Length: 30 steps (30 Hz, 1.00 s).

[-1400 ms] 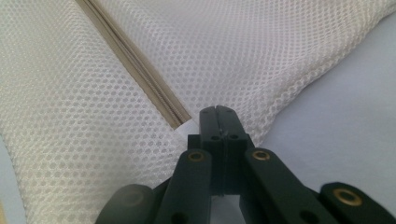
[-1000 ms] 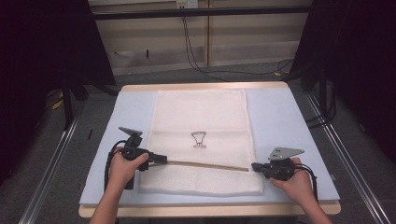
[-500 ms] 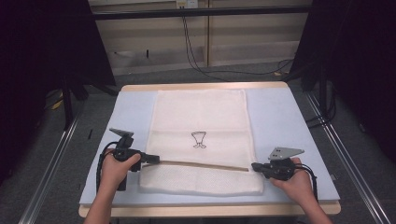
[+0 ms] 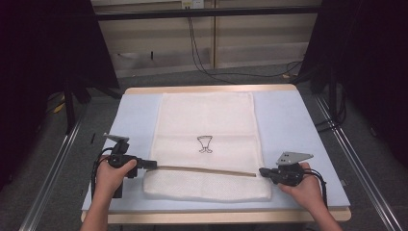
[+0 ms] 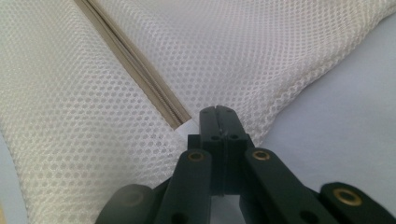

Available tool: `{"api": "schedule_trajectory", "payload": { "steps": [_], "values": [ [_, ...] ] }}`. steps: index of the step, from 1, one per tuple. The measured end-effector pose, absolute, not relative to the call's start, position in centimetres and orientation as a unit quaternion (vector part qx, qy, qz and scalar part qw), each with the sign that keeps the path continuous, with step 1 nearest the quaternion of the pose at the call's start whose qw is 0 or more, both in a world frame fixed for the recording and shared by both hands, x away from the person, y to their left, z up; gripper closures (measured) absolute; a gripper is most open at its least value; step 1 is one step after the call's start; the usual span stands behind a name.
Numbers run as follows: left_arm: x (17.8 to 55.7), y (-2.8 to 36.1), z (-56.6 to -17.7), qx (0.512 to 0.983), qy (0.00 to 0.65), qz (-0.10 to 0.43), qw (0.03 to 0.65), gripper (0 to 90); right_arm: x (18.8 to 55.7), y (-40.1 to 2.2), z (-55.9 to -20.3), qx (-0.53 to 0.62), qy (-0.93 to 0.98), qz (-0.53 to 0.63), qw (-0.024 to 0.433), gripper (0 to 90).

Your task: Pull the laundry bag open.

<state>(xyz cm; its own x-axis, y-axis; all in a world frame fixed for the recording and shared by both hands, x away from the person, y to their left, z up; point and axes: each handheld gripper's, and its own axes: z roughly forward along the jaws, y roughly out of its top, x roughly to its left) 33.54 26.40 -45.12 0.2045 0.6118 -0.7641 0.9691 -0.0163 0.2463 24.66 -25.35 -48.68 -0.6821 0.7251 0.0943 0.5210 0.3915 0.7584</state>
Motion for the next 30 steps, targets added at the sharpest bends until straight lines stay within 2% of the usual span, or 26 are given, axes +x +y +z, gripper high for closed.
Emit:
{"api": "schedule_trajectory", "payload": {
  "steps": [12,13,30],
  "values": [
    [33.3,27.4,-45.3,0.669,0.593,-0.234,0.383,87.3,24.7,-25.3,-48.6,0.377,0.826,0.399,0.128,90.0],
    [33.3,27.6,-45.4,0.679,0.586,-0.232,0.377,87.4,24.7,-25.3,-48.6,0.377,0.826,0.399,0.127,90.0],
    [33.1,29.9,-45.7,0.662,0.606,-0.224,0.380,87.3,24.7,-25.3,-48.6,0.376,0.827,0.397,0.130,90.0]
  ]
}}
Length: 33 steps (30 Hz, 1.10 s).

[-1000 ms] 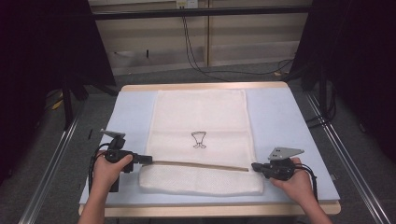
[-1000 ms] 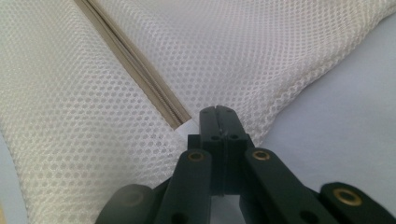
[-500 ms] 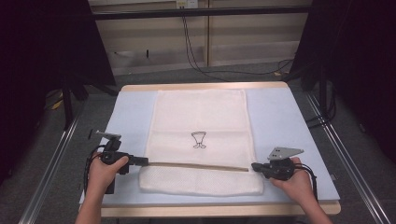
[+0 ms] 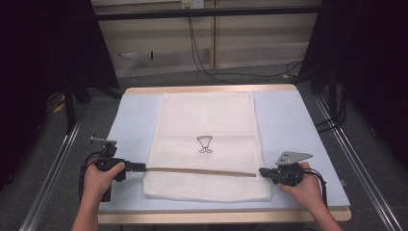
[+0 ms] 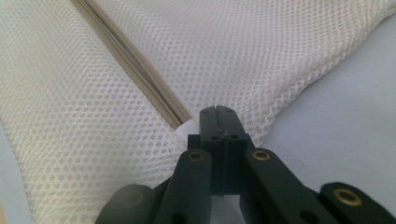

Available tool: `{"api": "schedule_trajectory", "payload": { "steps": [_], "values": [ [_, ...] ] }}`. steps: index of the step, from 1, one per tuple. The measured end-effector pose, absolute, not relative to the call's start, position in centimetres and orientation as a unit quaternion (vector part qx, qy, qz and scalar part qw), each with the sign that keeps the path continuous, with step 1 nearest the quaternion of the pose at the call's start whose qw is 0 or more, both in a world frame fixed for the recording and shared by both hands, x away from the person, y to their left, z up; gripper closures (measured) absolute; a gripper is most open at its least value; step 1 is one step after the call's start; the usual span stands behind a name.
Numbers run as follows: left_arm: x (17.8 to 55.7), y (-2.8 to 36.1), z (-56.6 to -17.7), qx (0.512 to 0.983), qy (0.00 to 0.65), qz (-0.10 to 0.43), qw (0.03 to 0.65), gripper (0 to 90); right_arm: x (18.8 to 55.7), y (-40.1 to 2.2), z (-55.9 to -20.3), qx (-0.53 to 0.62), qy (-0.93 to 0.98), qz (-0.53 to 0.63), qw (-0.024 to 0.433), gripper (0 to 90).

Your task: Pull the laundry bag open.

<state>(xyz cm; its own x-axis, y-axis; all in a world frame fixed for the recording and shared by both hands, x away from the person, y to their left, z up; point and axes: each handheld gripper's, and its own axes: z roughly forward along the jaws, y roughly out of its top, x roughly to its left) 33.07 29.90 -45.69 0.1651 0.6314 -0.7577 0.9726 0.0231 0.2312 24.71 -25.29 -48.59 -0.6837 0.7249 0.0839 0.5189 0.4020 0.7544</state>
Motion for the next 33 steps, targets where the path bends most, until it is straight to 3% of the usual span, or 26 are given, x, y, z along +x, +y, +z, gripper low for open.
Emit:
{"api": "schedule_trajectory", "payload": {
  "steps": [13,19,21,24,28,31,33],
  "values": [
    [33.1,31.0,-46.0,0.655,0.612,-0.228,0.379,87.3,24.8,-25.3,-48.6,0.375,0.827,0.399,0.128,90.0],
    [33.0,30.7,-45.8,0.674,0.598,-0.211,0.378,85.5,24.7,-25.4,-48.6,0.377,0.826,0.399,0.127,90.0],
    [33.0,30.6,-45.3,0.686,0.591,-0.194,0.378,78.1,24.8,-25.4,-48.5,0.386,0.821,0.402,0.120,88.3],
    [32.8,30.3,-44.5,0.699,0.580,-0.147,0.392,67.2,24.8,-25.7,-47.8,0.398,0.815,0.406,0.114,77.7],
    [32.8,30.2,-44.1,0.706,0.559,-0.060,0.432,46.2,24.7,-26.7,-46.8,0.413,0.784,0.441,0.145,58.1],
    [32.8,30.1,-44.1,0.699,0.553,-0.011,0.452,39.4,24.7,-27.6,-46.3,0.421,0.770,0.446,0.177,53.4],
    [32.9,30.1,-44.2,0.704,0.549,0.000,0.451,37.0,24.8,-28.2,-46.3,0.431,0.759,0.448,0.192,45.7]
  ]
}}
